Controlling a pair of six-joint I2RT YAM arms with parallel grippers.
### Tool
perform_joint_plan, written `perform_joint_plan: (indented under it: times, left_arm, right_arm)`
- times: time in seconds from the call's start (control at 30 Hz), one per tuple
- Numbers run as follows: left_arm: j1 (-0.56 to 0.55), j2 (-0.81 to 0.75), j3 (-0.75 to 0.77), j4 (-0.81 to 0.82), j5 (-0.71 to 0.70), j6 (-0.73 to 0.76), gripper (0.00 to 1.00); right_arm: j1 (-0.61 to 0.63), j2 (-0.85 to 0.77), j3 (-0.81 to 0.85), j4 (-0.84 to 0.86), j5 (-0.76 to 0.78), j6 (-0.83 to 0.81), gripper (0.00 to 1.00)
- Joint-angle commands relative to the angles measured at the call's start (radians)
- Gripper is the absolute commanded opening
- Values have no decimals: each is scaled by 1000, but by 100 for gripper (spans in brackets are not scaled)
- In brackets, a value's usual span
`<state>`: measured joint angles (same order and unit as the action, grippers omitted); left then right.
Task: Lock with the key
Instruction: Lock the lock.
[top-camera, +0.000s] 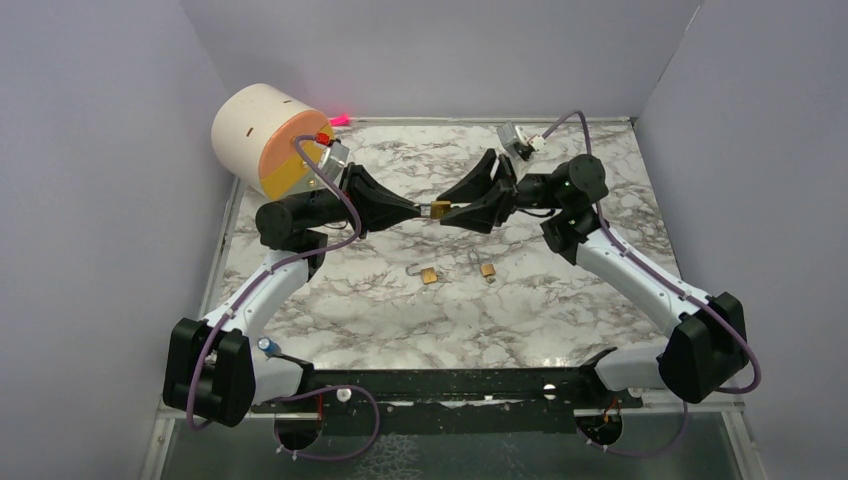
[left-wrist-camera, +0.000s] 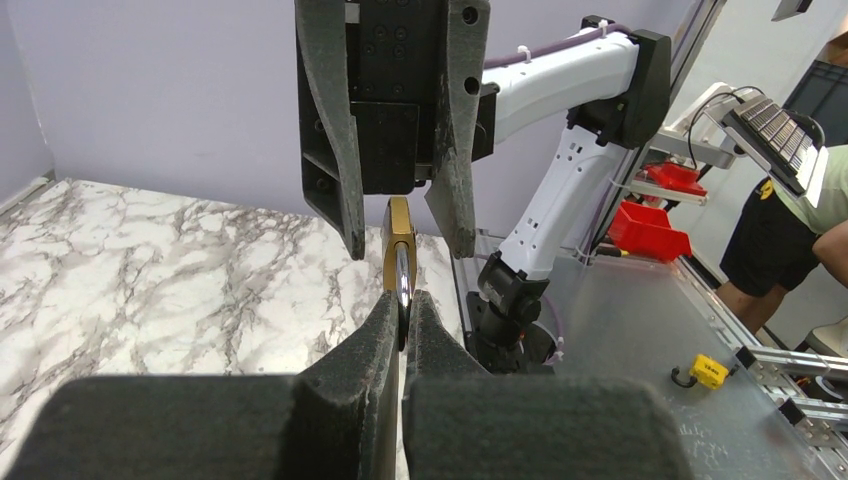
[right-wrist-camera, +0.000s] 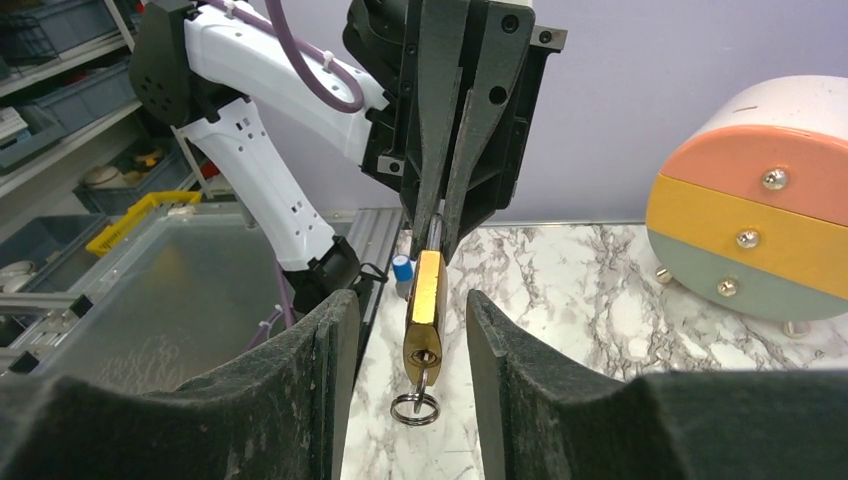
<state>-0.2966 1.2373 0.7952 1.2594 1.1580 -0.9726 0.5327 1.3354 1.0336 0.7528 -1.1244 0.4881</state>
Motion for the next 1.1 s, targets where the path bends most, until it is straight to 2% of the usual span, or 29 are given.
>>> perform_joint_plan:
  times: [0.0,0.27,0.47,0.53,0.57,0.63,0.7,0.8,0.87,1.0,1.07]
  left_arm:
    - [4,-7,-5,43,-21,-2,0]
    - [4,-9,-6,43,-23,0,0]
    - [3,-9,-7,43,-22,0,0]
    - [4,-9,-7,43,-22,0,0]
    - [4,-9,-6,44,-23,0,0]
    - [4,-9,-5,43,-23,-1,0]
    - [4,-10,-4,43,-20,-1,0]
    - [4,-10,2,75,-2,-29,0]
    - [0,1,9,170,29,-103,0]
    - [-9,61,21,504,83,-390,0]
    - [-17,79,33,534,97,-447,0]
  right_arm:
    - [-5,11,47,-46,-27,-15,49]
    - [-5,35,61,-63,-40,-6,41]
    - [-5,45,64,-81,-41,-8,39]
    - [-5,47,71,-91,-41,-12,35]
    - [-5,49,74,-97,-42,-13,28]
    - [-5,53,83,-122,-41,-16,3]
    - [-4,55,90,-143,-56,-9,1]
    - [-12,74,115,-113,-156,67,1]
    - [-22,98,121,14,-235,191,1]
    - [-45,188,120,512,-321,643,1]
    - [-53,245,151,729,-337,843,1]
